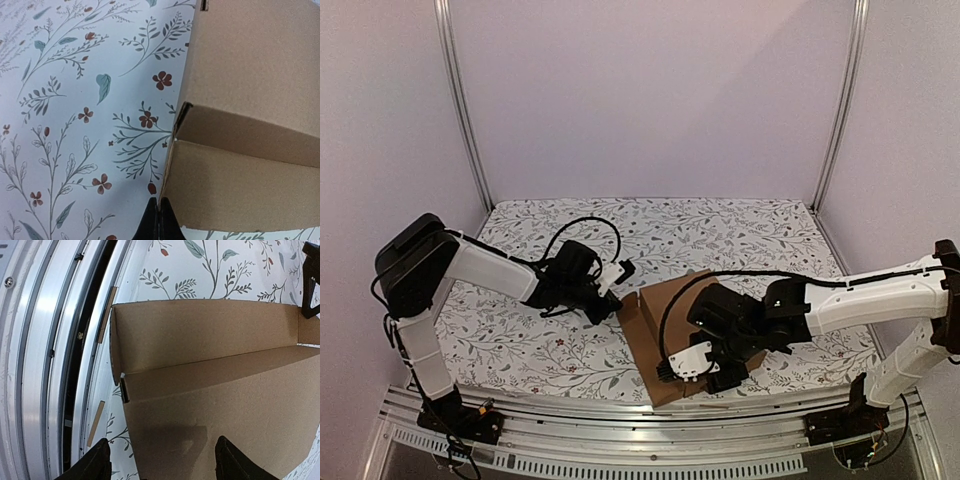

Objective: Fold the paper box

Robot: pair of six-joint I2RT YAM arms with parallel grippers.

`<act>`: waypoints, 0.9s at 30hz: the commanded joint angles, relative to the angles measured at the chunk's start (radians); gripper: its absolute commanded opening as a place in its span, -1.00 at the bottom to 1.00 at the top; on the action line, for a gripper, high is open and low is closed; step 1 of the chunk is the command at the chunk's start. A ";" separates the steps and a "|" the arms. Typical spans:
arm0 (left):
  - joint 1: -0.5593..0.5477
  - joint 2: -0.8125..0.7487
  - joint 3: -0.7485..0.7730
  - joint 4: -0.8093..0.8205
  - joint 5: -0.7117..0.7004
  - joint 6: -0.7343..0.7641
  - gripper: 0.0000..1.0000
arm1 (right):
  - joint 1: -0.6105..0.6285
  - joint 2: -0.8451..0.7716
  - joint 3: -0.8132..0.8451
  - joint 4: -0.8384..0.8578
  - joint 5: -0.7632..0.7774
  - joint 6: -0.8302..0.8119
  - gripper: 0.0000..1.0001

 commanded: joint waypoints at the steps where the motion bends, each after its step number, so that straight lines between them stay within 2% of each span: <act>1: 0.010 -0.022 -0.018 -0.020 0.009 -0.028 -1.00 | 0.009 0.018 0.024 0.025 0.032 0.028 0.41; 12: -0.017 -0.109 -0.064 -0.186 -0.048 -0.177 -1.00 | 0.040 0.006 0.000 0.035 0.033 0.025 0.46; 22: -0.052 -0.136 -0.036 -0.305 -0.080 -0.227 -1.00 | 0.096 0.041 0.002 0.063 0.080 0.030 0.45; 27: -0.058 -0.139 -0.028 -0.322 -0.093 -0.222 -1.00 | 0.097 0.053 -0.002 0.079 0.120 0.039 0.34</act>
